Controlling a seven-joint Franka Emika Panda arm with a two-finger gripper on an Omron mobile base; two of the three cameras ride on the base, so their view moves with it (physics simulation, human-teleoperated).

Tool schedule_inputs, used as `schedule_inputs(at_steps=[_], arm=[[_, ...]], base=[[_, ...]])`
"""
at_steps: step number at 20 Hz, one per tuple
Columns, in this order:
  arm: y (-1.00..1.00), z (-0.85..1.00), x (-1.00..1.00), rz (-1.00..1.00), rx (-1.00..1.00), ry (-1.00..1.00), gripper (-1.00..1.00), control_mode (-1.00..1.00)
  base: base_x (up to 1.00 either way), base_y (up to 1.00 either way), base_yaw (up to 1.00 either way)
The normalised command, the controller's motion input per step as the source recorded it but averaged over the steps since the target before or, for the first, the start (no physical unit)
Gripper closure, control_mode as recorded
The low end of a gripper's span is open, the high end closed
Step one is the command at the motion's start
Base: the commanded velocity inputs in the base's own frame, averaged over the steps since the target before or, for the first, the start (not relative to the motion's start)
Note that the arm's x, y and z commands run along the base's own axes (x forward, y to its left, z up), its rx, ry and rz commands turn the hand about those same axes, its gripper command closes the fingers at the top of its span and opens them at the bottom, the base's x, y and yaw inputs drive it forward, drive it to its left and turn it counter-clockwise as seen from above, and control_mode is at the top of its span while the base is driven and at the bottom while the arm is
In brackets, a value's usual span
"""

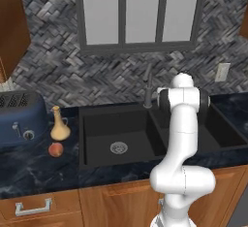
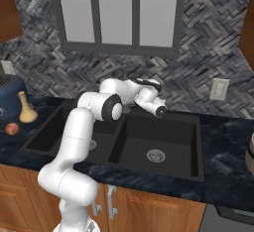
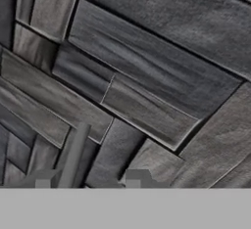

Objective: Turn on the sink faucet. Then move the onion from the counter to the sink. Turn off the sink. Move the vegetable from the sink to the pot next to the stove. Finally move the pot to the rear left burner.

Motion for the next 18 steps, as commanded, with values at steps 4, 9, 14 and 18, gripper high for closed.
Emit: schedule_inputs(at_steps=[4, 9, 14, 18], arm=[[-0.67, -0.42, -0.15, -0.05, 0.07, 0.06, 1.00, -1.00], [-0.65, -0.40, -0.14, -0.05, 0.07, 0.04, 1.00, -1.00], [-0.66, -0.40, -0.13, -0.04, 0.06, 0.03, 1.00, -1.00], [-0.64, -0.38, -0.12, -0.03, 0.06, 0.03, 1.00, -1.00]], base=[[0.00, 0.00, 0.00], [0.00, 0.00, 0.00], [0.00, 0.00, 0.00], [0.00, 0.00, 0.00]])
